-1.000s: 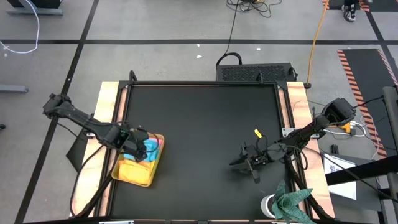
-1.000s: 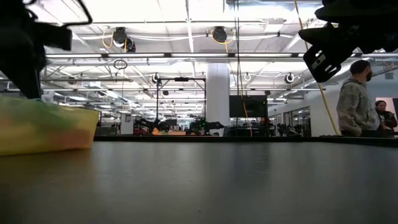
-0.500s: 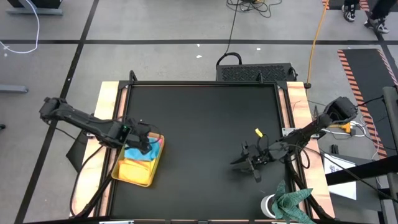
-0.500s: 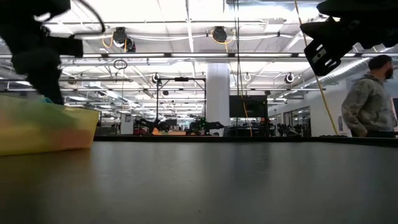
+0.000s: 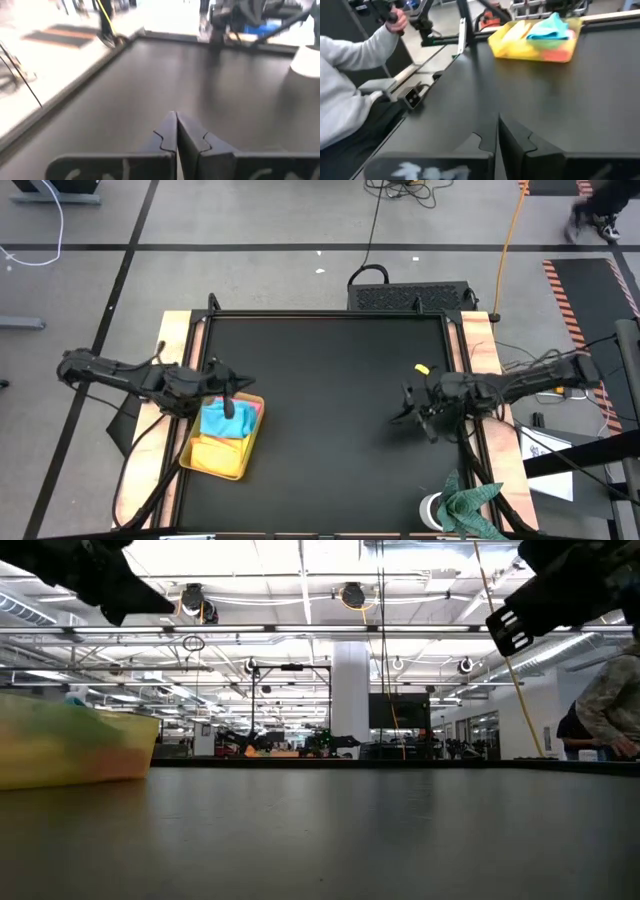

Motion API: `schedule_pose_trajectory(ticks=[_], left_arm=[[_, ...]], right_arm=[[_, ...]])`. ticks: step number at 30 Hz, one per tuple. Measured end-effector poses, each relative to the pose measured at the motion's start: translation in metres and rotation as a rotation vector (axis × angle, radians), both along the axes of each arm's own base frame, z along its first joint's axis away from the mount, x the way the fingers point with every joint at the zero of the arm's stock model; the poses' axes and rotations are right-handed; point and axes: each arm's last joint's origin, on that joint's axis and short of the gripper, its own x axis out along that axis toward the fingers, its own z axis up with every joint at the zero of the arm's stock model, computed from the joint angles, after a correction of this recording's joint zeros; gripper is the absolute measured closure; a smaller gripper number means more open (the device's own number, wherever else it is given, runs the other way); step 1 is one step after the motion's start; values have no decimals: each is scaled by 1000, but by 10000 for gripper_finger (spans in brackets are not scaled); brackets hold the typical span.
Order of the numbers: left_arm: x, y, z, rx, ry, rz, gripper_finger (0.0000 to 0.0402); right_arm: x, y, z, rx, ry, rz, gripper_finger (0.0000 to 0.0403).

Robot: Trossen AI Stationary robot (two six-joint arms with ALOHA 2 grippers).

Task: Fold microfiber towels
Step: Return to Home Position

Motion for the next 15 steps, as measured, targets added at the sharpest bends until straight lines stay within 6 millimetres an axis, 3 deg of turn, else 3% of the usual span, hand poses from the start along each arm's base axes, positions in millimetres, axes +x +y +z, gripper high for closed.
schedule_pose_trajectory(ticks=[3,7,11,15], left_arm=[[-11,6,4,28,-54,5,397],[-23,12,4,46,-85,-11,398],[-33,15,-3,44,-86,3,396],[-35,16,-22,26,-85,-23,399]], right_arm=[[-8,-11,3,5,-36,-28,399],[-19,-18,-11,1,-60,-51,402],[-28,-19,-32,22,-96,-70,402],[-33,-19,-32,34,-185,-70,403]])
